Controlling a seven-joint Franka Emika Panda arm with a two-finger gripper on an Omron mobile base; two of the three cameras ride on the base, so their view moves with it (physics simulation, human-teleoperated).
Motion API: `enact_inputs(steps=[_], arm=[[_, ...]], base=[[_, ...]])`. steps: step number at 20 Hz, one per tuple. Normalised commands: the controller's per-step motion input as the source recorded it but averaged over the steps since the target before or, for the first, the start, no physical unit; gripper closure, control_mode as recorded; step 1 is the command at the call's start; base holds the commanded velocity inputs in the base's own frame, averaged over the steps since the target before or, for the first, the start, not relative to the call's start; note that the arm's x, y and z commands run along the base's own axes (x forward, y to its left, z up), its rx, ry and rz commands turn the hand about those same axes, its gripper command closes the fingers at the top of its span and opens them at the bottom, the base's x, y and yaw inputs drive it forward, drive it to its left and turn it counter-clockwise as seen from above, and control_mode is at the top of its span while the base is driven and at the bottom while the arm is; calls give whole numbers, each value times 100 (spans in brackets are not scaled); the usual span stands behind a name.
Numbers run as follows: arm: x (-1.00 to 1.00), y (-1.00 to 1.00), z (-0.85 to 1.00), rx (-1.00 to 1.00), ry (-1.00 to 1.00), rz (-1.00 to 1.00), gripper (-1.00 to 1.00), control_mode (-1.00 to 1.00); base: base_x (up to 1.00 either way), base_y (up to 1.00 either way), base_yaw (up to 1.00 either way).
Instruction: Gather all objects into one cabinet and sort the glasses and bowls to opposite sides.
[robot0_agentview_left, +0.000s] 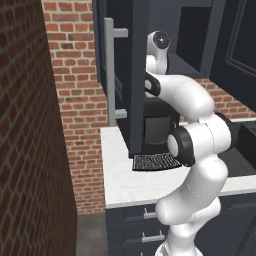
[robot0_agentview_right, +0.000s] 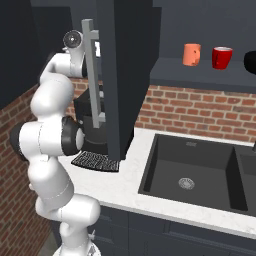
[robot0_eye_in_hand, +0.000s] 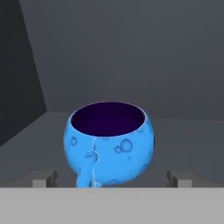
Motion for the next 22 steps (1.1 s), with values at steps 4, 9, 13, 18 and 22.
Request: enact_inputs(steps=[4, 9, 13, 18, 22], arm=[[4, 0, 0, 0, 0, 0, -100, -100], [15, 0, 0, 0, 0, 0, -100, -100], [11, 0, -6, 0, 0, 0, -100, -100], [0, 0, -3, 0, 0, 0, -100, -100], [0, 0, -1, 0, 0, 0, -100, -100]], base=[[0, 0, 0], [0, 0, 0], [0, 0, 0], [0, 0, 0], [0, 0, 0]])
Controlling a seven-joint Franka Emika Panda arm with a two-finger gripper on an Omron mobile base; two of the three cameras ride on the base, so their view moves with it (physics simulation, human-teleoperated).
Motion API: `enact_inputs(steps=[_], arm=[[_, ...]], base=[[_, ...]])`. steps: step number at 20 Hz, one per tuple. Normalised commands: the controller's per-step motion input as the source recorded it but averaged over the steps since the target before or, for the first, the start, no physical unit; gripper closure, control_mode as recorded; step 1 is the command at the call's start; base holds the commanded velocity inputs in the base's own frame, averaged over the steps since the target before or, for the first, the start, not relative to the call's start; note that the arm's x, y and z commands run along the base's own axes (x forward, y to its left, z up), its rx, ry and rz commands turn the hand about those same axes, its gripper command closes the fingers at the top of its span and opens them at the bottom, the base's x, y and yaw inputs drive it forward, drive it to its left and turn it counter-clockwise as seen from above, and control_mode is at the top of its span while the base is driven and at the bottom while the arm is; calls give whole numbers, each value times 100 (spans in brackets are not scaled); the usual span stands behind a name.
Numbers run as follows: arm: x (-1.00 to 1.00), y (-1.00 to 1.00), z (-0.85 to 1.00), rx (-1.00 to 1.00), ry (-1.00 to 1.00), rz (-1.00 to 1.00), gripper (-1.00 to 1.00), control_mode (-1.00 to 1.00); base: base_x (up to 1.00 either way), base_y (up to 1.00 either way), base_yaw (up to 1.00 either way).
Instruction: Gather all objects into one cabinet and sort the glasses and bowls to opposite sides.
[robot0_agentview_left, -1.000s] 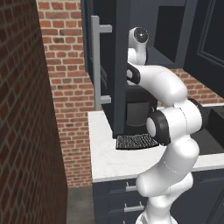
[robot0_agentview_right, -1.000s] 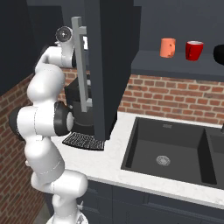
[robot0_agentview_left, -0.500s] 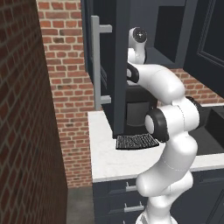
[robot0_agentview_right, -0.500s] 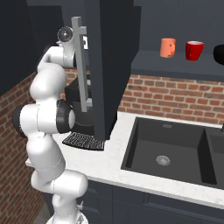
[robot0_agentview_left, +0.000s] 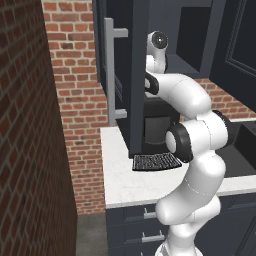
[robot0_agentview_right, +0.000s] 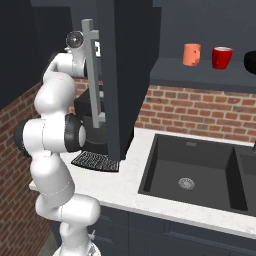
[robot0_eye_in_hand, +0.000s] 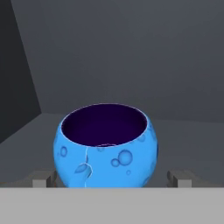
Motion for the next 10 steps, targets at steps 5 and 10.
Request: enact_inputs(steps=[5, 10], arm=[[1, -2, -6, 0, 0, 0, -100, -100], [1, -14, -4, 0, 0, 0, -100, -100]], base=[[0, 0, 0], [0, 0, 0]])
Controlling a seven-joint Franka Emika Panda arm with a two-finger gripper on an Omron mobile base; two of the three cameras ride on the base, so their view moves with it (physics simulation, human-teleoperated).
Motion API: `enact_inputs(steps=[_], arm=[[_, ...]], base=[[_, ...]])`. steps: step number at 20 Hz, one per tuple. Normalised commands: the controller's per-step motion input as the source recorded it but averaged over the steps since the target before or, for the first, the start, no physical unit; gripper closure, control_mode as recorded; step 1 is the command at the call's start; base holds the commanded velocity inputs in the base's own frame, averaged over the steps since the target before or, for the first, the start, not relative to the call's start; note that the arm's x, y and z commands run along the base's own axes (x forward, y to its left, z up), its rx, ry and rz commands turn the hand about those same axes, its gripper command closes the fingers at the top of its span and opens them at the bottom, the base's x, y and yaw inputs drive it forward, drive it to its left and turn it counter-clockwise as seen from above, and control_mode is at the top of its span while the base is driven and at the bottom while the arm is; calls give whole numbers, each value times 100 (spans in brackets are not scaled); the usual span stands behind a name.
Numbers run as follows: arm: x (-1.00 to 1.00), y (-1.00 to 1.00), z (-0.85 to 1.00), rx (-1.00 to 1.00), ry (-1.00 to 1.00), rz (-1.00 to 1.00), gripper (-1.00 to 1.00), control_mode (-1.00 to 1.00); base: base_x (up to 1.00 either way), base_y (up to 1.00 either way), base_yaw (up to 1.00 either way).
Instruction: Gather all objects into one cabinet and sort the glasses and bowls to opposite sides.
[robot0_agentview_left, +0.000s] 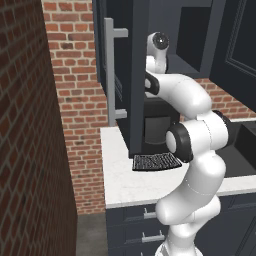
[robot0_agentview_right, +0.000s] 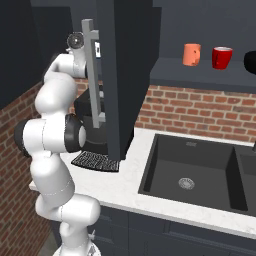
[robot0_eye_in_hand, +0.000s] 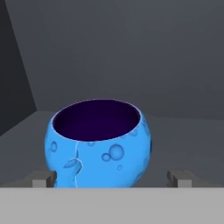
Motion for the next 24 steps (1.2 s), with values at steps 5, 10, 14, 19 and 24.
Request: enact_inputs(steps=[5, 10, 14, 19, 24], arm=[[0, -16, 0, 0, 0, 0, -100, -100], [0, -14, 0, 0, 0, 0, -100, -100], [0, -7, 0, 0, 0, 0, -100, -100], [0, 0, 0, 0, 0, 0, -100, -100], [0, 0, 0, 0, 0, 0, 100, -100]], base=[[0, 0, 0], [0, 0, 0], [0, 0, 0], [0, 0, 0], [0, 0, 0]])
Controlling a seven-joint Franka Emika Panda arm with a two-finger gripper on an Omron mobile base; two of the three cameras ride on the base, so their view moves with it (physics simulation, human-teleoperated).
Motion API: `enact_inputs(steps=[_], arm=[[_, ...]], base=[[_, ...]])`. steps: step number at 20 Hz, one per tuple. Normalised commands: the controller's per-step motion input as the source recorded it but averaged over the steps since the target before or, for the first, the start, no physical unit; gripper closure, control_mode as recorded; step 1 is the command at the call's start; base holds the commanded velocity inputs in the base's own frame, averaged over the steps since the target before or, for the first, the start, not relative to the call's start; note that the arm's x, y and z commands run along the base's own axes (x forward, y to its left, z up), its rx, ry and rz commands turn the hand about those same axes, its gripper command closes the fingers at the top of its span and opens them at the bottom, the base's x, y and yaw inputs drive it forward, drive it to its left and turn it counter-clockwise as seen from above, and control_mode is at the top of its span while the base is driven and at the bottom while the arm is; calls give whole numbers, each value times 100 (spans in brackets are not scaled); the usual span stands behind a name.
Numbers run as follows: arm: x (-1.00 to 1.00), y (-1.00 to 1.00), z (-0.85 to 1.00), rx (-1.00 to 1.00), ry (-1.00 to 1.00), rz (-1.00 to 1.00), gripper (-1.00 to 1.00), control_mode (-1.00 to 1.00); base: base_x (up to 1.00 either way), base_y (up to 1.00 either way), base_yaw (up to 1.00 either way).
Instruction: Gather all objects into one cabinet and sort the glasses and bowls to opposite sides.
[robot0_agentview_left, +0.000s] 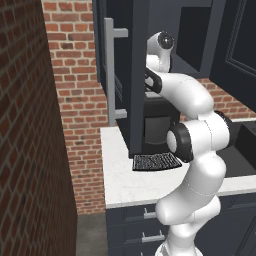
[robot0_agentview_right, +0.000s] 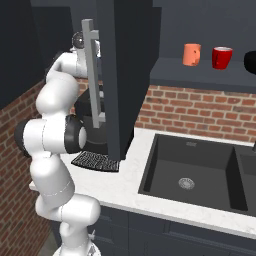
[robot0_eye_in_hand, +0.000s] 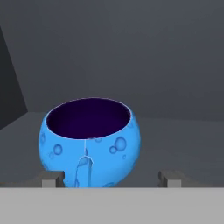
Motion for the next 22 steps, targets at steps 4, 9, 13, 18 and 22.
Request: enact_inputs(steps=[4, 9, 13, 18, 22], arm=[[1, 0, 0, 0, 0, 0, 100, -100], [5, 2, 0, 0, 0, 0, 100, -100], [5, 0, 0, 0, 0, 0, 100, -100], [1, 1, 0, 0, 0, 0, 100, -100], [0, 0, 0, 0, 0, 0, 100, -100]], base=[[0, 0, 0], [0, 0, 0], [0, 0, 0], [0, 0, 0], [0, 0, 0]])
